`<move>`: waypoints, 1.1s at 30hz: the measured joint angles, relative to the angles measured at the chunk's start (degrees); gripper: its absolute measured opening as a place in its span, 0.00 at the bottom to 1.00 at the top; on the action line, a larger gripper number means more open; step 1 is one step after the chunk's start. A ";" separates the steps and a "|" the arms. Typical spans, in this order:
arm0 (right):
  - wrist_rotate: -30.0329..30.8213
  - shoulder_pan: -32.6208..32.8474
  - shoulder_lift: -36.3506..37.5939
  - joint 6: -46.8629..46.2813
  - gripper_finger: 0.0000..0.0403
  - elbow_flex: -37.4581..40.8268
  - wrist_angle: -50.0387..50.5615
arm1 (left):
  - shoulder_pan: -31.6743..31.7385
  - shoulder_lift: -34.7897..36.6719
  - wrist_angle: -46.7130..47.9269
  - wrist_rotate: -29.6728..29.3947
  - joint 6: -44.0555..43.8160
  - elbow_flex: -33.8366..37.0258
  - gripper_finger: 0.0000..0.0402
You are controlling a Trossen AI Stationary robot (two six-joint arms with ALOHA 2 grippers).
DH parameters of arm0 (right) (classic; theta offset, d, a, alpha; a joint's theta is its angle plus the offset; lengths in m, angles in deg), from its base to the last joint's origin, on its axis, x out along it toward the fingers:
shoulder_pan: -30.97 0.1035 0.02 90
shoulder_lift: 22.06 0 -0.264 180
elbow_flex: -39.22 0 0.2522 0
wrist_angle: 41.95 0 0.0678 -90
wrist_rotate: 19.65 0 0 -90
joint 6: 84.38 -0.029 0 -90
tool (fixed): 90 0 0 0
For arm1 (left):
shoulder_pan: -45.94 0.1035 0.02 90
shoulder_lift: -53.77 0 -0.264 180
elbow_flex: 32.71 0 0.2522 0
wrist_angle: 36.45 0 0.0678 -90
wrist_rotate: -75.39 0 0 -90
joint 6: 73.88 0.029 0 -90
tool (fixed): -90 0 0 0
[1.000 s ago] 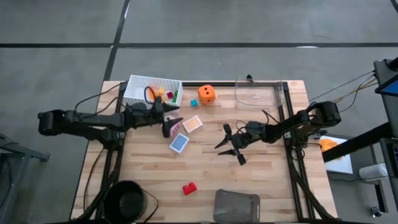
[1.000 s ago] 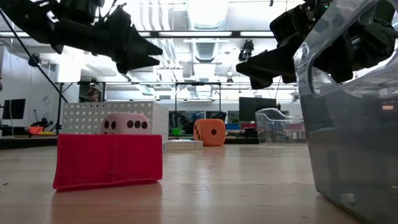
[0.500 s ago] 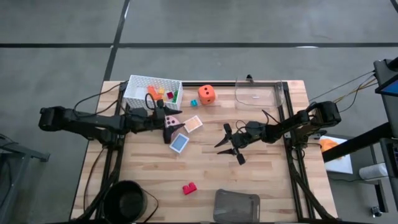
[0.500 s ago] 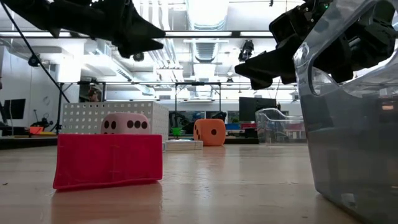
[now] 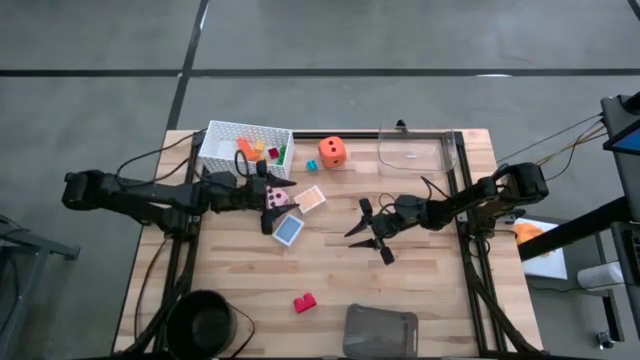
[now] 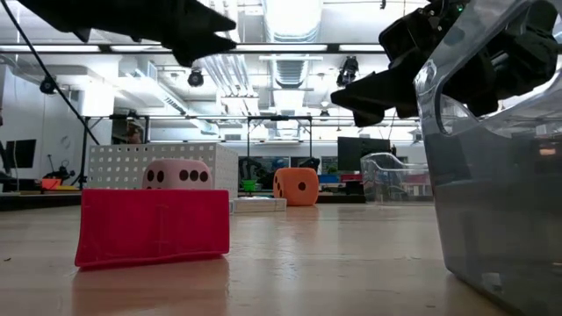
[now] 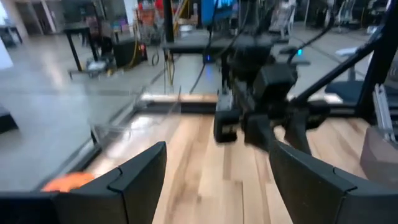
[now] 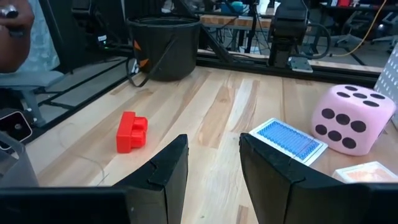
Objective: Pick & Place Toys
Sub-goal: Put the large red game piece into the white bin
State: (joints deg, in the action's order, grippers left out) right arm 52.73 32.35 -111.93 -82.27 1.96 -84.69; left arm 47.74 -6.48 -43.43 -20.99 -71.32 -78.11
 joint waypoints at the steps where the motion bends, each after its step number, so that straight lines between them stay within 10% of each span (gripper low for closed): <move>1: 0.00 0.00 0.00 -0.03 0.36 -0.09 0.00 | 0.00 0.00 1.29 -0.02 -0.61 0.04 0.71; 33: 7.54 0.03 -0.02 -3.31 0.36 -0.27 7.26 | -3.76 -20.17 16.40 -4.26 -9.10 -9.38 0.71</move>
State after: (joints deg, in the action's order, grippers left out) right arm 60.27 32.39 -111.95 -85.58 1.69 -77.43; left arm 43.99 -26.65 -27.04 -25.25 -80.42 -87.49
